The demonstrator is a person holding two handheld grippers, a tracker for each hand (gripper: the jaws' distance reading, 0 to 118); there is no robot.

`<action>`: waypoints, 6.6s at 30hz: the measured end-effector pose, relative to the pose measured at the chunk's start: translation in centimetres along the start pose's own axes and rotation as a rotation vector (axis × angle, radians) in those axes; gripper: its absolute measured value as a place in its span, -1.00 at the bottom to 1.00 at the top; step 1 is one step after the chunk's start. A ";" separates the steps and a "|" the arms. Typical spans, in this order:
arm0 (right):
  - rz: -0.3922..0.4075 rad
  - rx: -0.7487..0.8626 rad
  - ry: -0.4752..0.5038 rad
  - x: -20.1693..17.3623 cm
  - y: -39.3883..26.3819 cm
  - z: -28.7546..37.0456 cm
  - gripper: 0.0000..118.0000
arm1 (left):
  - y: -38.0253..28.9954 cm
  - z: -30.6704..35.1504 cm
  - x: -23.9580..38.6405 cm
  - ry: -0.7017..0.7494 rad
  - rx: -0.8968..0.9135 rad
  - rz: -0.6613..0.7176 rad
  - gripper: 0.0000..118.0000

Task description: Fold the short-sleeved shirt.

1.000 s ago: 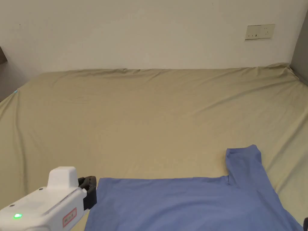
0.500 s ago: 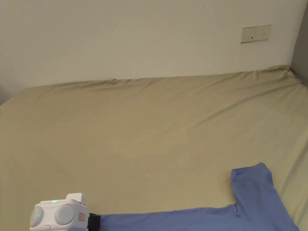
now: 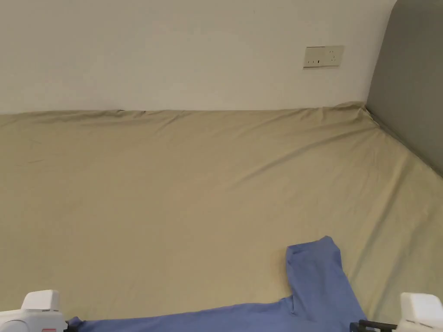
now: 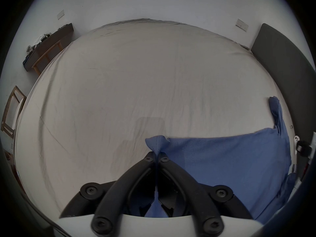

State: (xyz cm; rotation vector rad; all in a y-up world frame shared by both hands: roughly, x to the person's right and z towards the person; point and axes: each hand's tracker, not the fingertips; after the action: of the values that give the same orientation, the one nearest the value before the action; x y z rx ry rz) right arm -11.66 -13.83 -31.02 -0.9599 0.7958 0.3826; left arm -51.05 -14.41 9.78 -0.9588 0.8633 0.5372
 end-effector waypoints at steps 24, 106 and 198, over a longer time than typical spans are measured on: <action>0.098 0.056 0.113 1.7 -6.2 14.8 -0.86 | -9.1 16.3 -4.4 -0.094 0.064 0.053 -1.00; 0.118 0.591 -0.057 -10.2 -19.7 25.0 -0.97 | -24.2 10.1 -10.6 -0.654 -0.128 0.510 -0.92; -0.024 0.651 -0.048 -5.5 -23.5 28.5 -0.97 | -25.5 11.4 -1.3 -0.840 -0.228 0.712 -0.81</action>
State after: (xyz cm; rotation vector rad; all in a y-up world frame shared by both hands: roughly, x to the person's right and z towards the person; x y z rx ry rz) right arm 11.34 -2.19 -3.99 -0.3492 0.7921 0.1068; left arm -28.69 -16.94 26.45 -0.5030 0.3452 1.5436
